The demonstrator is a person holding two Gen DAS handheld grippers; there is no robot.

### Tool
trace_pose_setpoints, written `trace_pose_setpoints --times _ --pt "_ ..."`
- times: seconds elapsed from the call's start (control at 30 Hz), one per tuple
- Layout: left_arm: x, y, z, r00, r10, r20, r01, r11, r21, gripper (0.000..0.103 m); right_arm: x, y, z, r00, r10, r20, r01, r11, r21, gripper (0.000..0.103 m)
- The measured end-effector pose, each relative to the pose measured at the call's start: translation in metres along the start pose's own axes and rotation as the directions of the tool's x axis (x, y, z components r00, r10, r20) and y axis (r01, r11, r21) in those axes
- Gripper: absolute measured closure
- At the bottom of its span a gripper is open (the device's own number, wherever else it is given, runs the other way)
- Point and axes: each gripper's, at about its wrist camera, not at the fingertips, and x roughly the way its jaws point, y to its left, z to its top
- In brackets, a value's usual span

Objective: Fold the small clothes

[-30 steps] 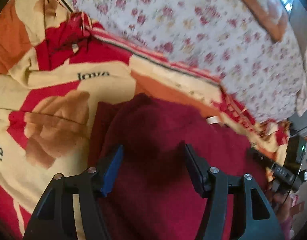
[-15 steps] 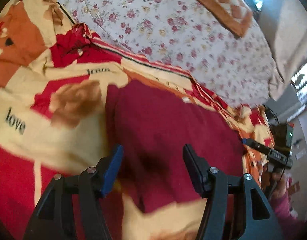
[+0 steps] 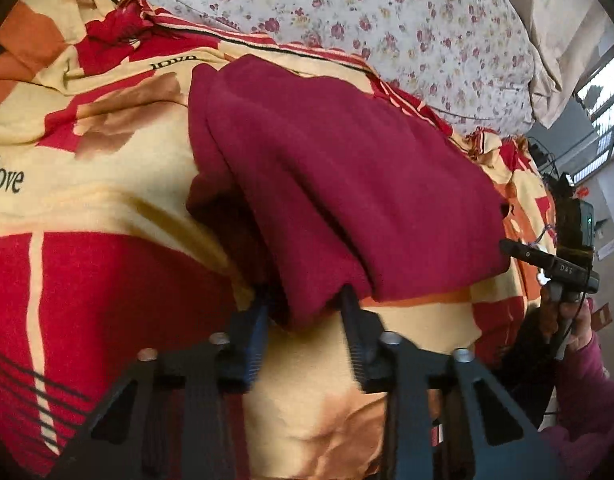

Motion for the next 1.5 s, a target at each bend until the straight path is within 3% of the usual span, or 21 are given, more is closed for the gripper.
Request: trace_pose_setpoints --times 0.03,0.07,0.13,0.23,0.37,0.5,0.77,0.87,0.93,1.0,1.07,1.23,1.33,1.5 --pt "-0.001 0.001 0.001 1.0 -0.002 0.001 0.002 1.0 -0.008 0.101 0.003 0.002 0.0 1.0 -0.006 -0.008 0.006 1.0 -0.02 0.052" --pt "-0.003 0.003 0.001 1.0 -0.006 0.001 0.006 1.0 -0.016 0.103 0.005 0.005 0.001 1.0 -0.025 -0.013 0.025 0.999 -0.046 0.076" --pt "-0.015 0.0 0.004 1.0 0.001 0.011 -0.001 1.0 0.003 0.103 0.002 0.011 0.003 0.999 -0.048 -0.008 0.047 0.996 -0.081 0.09" --pt "-0.039 -0.004 0.003 0.997 0.051 0.058 -0.054 0.996 0.066 0.103 -0.018 0.015 0.007 0.999 -0.044 0.01 0.045 0.993 -0.113 0.094" --pt "-0.039 0.007 -0.003 0.994 0.09 0.063 -0.093 0.995 0.047 0.103 -0.04 0.012 0.009 0.996 -0.068 0.05 0.074 0.99 -0.121 0.096" --pt "-0.017 0.031 -0.015 0.996 0.092 0.02 -0.091 0.995 -0.041 0.103 -0.019 -0.002 -0.002 0.991 -0.134 -0.011 0.132 0.986 -0.106 0.096" --pt "-0.05 0.022 -0.007 0.988 0.116 0.098 -0.117 0.993 0.007 0.103 -0.041 0.006 0.005 0.987 -0.161 0.011 0.161 0.977 -0.14 0.096" --pt "-0.044 0.026 -0.01 0.989 0.125 0.08 -0.125 0.992 -0.002 0.103 -0.036 0.003 0.004 0.986 -0.164 -0.007 0.162 0.978 -0.134 0.096" --pt "-0.034 0.029 -0.016 0.982 0.183 0.047 -0.182 0.983 -0.009 0.103 -0.026 0.003 -0.003 0.986 -0.16 -0.054 0.151 0.978 -0.144 0.096" --pt "-0.035 0.043 -0.019 0.986 0.165 0.026 -0.162 0.983 -0.088 0.103 -0.03 0.005 -0.005 0.986 -0.159 -0.04 0.153 0.98 -0.13 0.091" --pt "-0.046 0.053 -0.021 0.992 0.114 0.051 -0.104 0.981 -0.166 0.103 -0.043 0.009 -0.001 0.986 -0.164 -0.031 0.16 0.98 -0.116 0.076" --pt "-0.077 0.04 -0.001 0.977 0.112 0.182 -0.08 0.981 -0.176 0.103 -0.065 0.031 0.029 0.985 -0.139 0.102 0.151 0.981 -0.121 0.057" --pt "-0.07 0.025 0.019 0.971 0.121 0.205 -0.091 0.985 -0.149 0.096 -0.04 0.04 0.059 0.982 -0.153 0.115 0.166 0.979 -0.115 0.056" --pt "-0.019 0.004 0.05 0.971 0.172 0.164 -0.15 0.979 -0.142 0.095 0.032 0.036 0.094 0.976 -0.219 0.004 0.218 0.971 -0.102 0.056"
